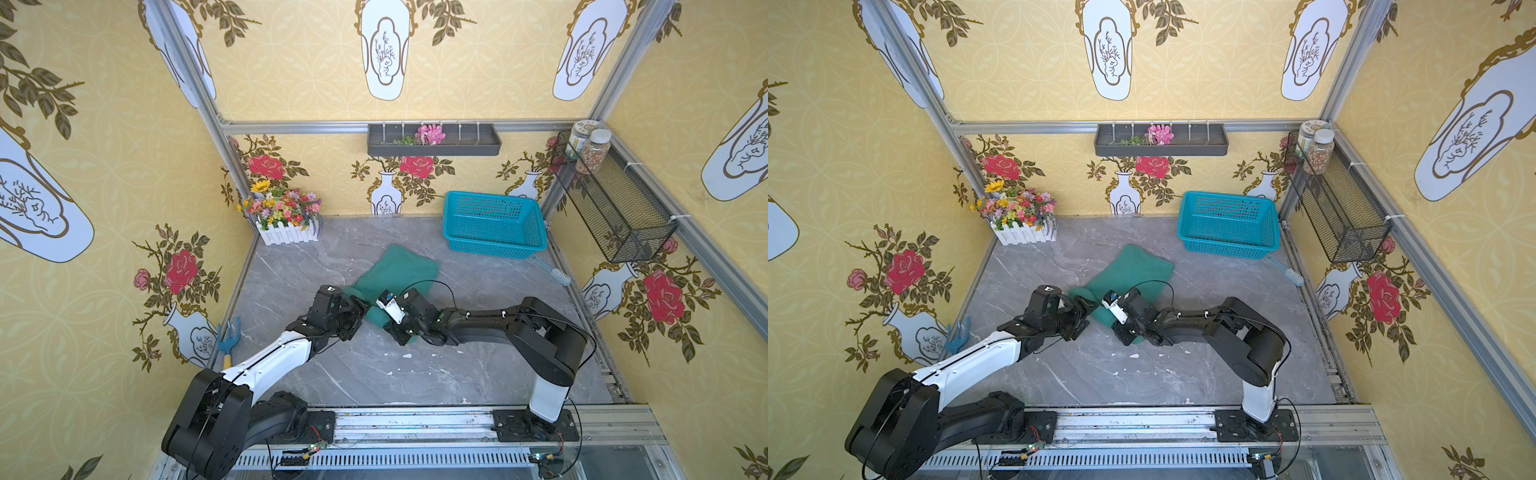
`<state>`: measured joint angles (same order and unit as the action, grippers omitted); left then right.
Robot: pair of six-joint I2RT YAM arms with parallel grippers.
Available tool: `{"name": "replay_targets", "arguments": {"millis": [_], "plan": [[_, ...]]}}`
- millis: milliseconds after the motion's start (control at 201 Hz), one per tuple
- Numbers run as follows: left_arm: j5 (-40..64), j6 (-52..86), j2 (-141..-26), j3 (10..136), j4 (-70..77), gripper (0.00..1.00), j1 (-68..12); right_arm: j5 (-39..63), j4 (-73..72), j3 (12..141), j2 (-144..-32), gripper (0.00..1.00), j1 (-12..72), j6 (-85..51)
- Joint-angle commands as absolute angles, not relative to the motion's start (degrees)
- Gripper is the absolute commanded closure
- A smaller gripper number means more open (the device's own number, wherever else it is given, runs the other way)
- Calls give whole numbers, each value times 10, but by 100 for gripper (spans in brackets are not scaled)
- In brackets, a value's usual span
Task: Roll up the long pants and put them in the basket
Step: Roll the long pant at the center of the board.
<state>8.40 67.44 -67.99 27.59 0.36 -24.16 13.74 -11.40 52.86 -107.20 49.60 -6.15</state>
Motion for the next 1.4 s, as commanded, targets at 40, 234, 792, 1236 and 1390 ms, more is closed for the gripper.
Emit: {"name": "replay_targets", "arguments": {"millis": [40,234,792,1236,1390], "plan": [[95,673,-680,255,-1,28,-241,377,-30,529,-1109,95,464,-145],[98,685,-677,237,22,27,-241,471,-13,554,-1137,96,448,-144],[99,671,-776,251,-10,47,-235,526,10,568,-1141,86,432,-160],[100,664,-806,273,-41,79,-235,41,88,547,-945,30,524,-134],[101,665,-803,271,-41,79,-236,-178,23,505,-892,26,627,-48]]}}
